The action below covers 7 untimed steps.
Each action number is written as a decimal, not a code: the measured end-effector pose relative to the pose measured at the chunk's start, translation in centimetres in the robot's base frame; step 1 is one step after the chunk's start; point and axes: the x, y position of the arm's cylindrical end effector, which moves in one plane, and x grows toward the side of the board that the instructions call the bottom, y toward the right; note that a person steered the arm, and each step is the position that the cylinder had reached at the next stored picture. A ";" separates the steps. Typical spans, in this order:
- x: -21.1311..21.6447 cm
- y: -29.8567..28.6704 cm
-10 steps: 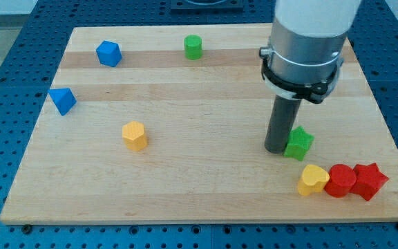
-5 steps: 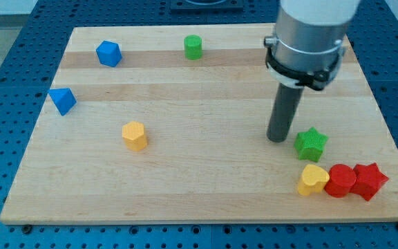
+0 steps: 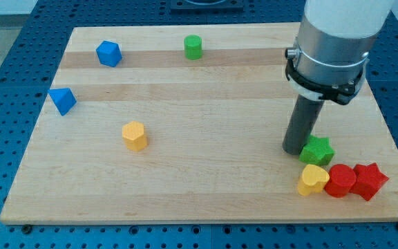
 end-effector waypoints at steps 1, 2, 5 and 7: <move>0.2 0.0; 0.1 0.0; 0.1 1.5; 0.1 1.5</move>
